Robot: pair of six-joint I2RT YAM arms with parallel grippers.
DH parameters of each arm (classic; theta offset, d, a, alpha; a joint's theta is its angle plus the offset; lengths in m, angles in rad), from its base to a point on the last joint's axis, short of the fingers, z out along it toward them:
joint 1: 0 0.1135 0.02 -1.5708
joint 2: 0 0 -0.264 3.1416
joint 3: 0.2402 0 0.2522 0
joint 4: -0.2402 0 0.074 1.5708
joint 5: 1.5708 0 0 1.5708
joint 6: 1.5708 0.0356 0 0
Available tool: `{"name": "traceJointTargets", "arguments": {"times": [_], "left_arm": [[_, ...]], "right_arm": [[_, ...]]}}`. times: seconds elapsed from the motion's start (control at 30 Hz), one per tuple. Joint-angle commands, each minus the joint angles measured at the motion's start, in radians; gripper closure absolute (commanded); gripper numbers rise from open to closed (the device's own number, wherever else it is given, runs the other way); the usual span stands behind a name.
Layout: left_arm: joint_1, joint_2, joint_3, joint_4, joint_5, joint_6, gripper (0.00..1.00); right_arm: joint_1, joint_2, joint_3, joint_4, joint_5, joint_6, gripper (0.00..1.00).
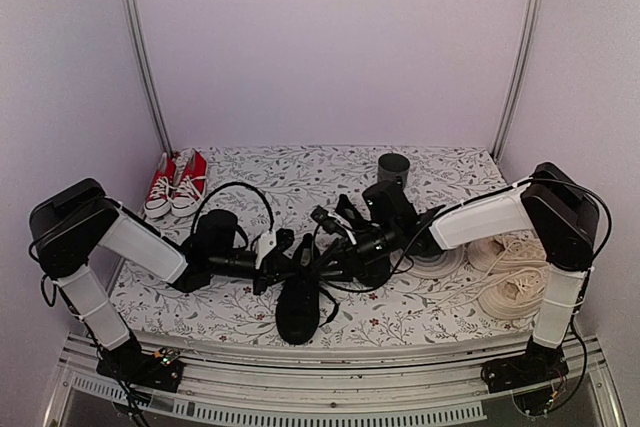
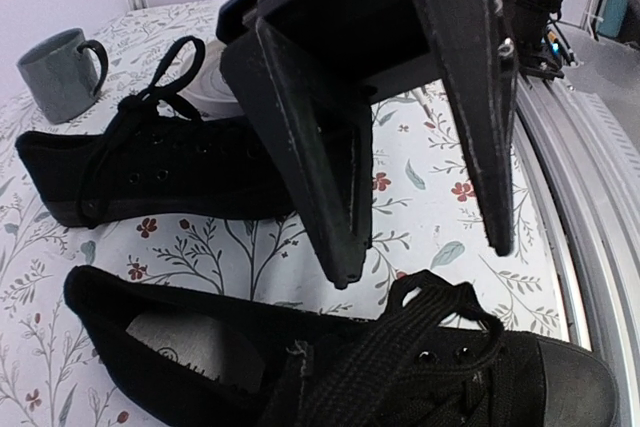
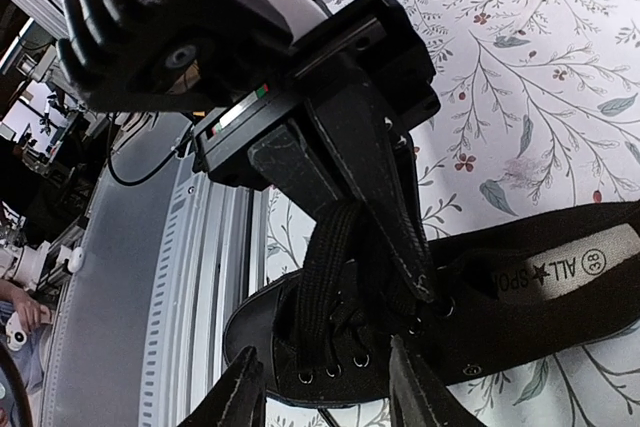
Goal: Tie the shoes
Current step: Tie the loops with the shoelace on the shoe.
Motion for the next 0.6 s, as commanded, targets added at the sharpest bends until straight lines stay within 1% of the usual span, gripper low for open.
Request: {"name": "traceJointTargets", "arguments": {"times": [0.0,0.07,0.1,0.13,0.2,0.23,0.33,0.43,0.5,0.57], "left_arm": [[0.011,0.014,-0.009,0.019,0.017,-0.002,0.97],[0.011,0.013,-0.01,0.019,0.014,-0.002,0.97],[0.012,0.012,-0.01,0.019,0.014,0.0,0.97],[0.012,0.012,-0.011,0.019,0.014,0.001,0.97],[0.011,0.014,-0.013,0.019,0.012,0.003,0.97],[0.011,0.016,-0.013,0.019,0.01,0.004,0.97],[0.012,0.017,-0.015,0.023,0.009,0.005,0.97],[0.011,0.016,-0.022,0.034,0.012,0.003,0.97],[0.011,0.018,-0.029,0.045,0.015,0.001,0.96],[0.011,0.02,-0.03,0.051,0.016,-0.004,0.96]], "right_arm": [[0.011,0.024,0.03,0.038,-0.017,0.037,0.56],[0.026,0.042,0.044,0.033,-0.031,0.042,0.57],[0.033,0.048,0.052,0.029,-0.038,0.041,0.61],[0.038,0.052,0.056,0.028,-0.043,0.04,0.68],[0.048,0.055,0.074,0.031,-0.049,0.041,0.85],[0.058,0.061,0.084,0.036,-0.052,0.044,0.89],[0.087,0.084,0.131,0.04,-0.068,0.05,0.95],[0.098,0.094,0.175,0.09,-0.061,0.078,0.98],[0.096,0.097,0.198,0.111,-0.042,0.097,0.99],[0.097,0.101,0.221,0.101,-0.019,0.101,0.96]]}}
